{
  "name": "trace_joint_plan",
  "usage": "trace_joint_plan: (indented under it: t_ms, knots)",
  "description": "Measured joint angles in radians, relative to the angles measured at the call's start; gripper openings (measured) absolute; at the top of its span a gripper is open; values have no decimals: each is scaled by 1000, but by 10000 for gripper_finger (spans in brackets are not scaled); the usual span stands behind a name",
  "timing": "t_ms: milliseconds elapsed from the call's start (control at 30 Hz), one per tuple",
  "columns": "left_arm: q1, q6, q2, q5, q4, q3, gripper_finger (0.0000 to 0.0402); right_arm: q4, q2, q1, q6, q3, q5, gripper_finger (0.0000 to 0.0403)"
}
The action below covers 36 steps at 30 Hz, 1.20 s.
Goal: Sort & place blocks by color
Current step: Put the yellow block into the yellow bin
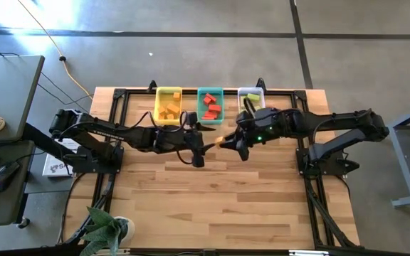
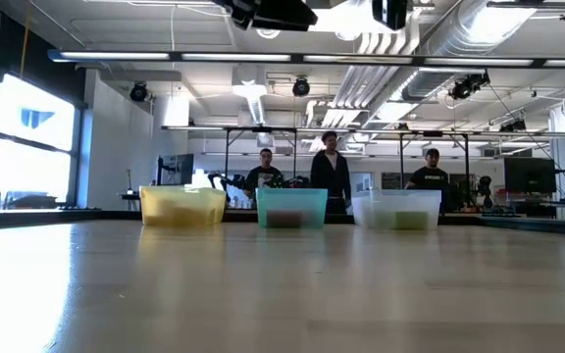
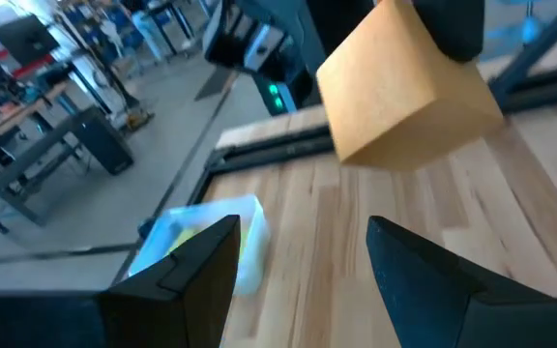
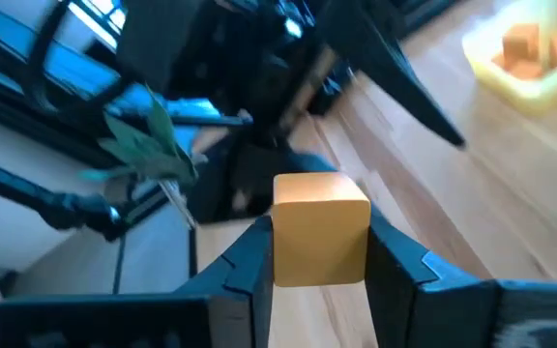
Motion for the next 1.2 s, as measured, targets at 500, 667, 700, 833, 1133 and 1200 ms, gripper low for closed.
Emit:
trace_joint_plan:
  t_ms: [500, 667, 700, 833, 1133, 1200]
  knots:
    - [-20, 93, 0, -22, 170, 0, 214, 92, 0, -7, 123, 0, 86, 95]
    - [-32, 140, 0, -29, 193, 0, 214, 93, 0, -13, 158, 0, 114, 95]
    - [-32, 147, 0, -34, 193, 0, 214, 94, 0, -13, 159, 0, 115, 95]
    - [-32, 149, 0, -34, 195, 0, 214, 95, 0, -13, 185, 0, 129, 95]
    - [-31, 211, 0, -34, 234, 0, 187, 95, 1, -13, 187, 0, 138, 95]
    - [-31, 237, 0, -34, 231, 0, 169, 94, 1, -13, 194, 0, 139, 95]
